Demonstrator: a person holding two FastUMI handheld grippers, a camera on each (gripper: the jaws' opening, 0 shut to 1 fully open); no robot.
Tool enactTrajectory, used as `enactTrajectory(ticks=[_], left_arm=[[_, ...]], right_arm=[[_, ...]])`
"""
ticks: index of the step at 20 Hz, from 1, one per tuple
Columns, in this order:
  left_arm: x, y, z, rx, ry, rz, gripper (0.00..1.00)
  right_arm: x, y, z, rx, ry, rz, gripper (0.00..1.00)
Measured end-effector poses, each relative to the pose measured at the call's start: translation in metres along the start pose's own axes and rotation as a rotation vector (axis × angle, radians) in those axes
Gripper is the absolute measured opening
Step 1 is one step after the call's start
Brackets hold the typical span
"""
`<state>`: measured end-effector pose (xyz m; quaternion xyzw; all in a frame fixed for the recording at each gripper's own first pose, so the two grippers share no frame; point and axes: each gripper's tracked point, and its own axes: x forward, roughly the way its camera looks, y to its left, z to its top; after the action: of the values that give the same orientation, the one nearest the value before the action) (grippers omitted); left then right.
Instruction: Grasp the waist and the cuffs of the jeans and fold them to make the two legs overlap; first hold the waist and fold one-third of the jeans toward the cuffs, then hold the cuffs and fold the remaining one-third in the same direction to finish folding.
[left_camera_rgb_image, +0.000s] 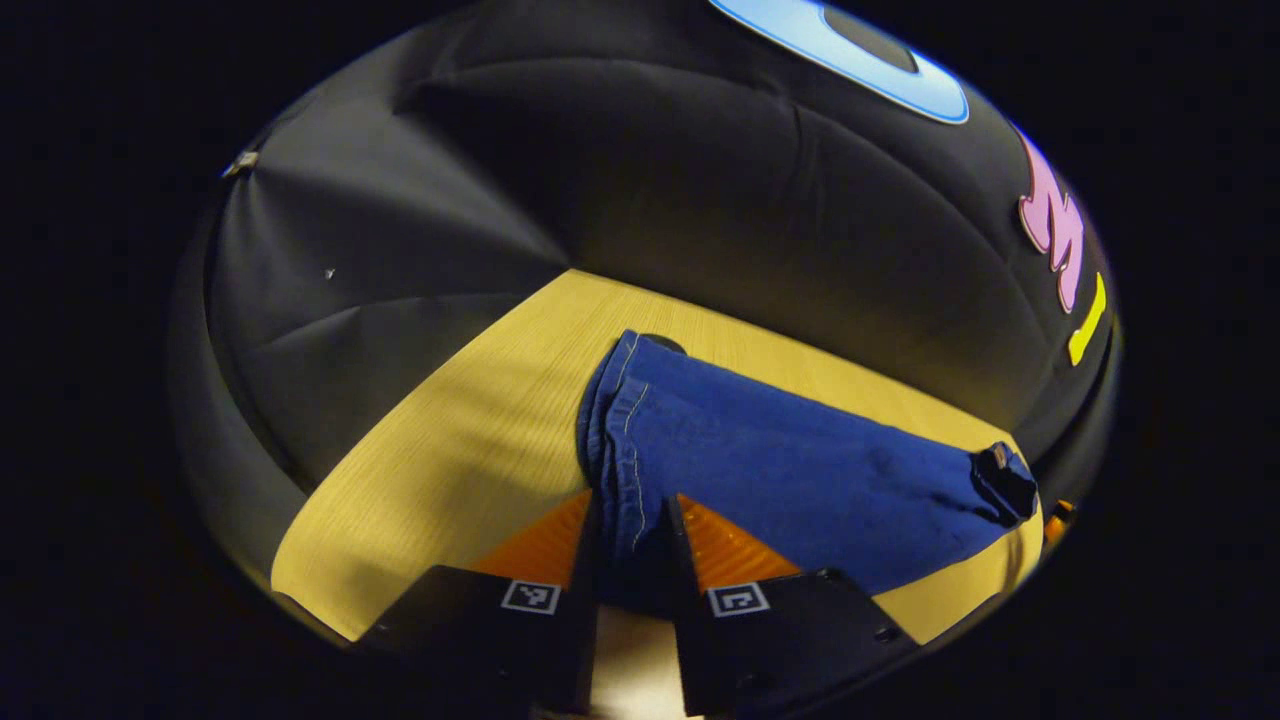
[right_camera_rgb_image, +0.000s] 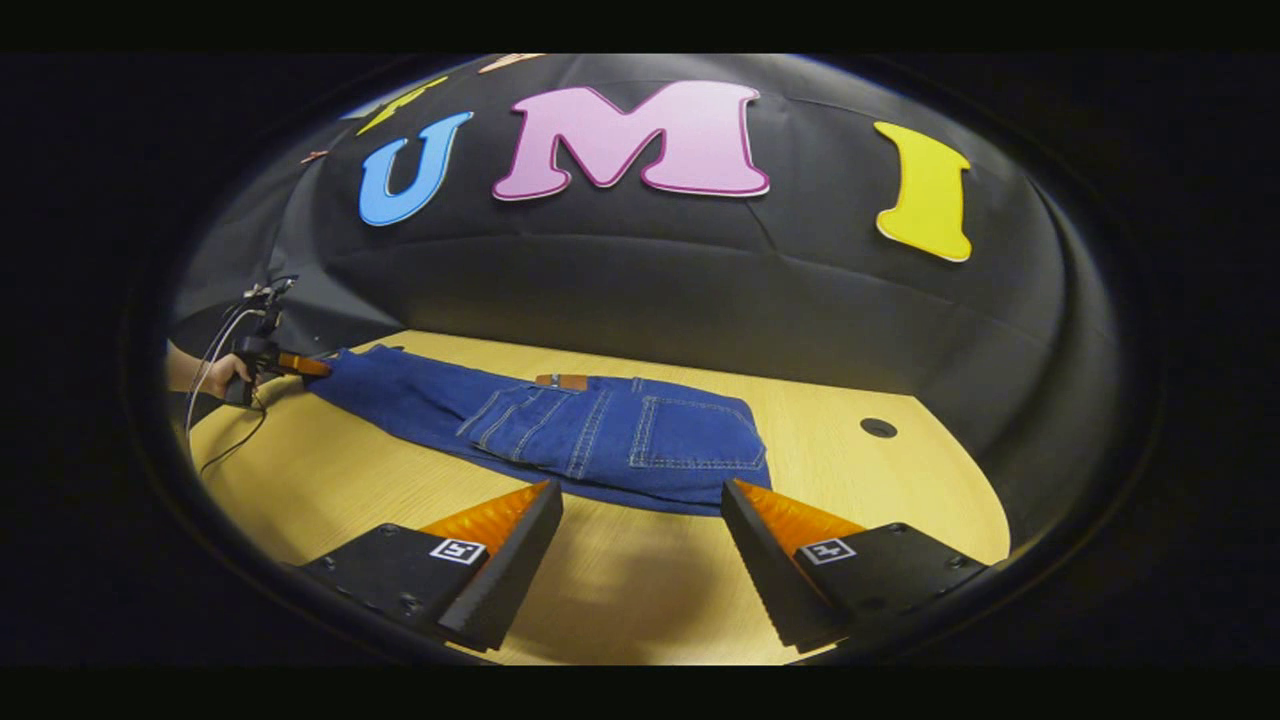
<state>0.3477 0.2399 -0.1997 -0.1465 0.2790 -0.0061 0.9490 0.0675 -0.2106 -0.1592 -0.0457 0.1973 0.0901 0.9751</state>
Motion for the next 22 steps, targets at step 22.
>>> enactTrajectory(ticks=[22], left_arm=[[-0.113, -0.14, 0.096, -0.054, -0.168, -0.183, 0.06]], right_arm=[[-0.056, -0.101, 0.041, 0.067, -0.055, -0.185, 0.97]])
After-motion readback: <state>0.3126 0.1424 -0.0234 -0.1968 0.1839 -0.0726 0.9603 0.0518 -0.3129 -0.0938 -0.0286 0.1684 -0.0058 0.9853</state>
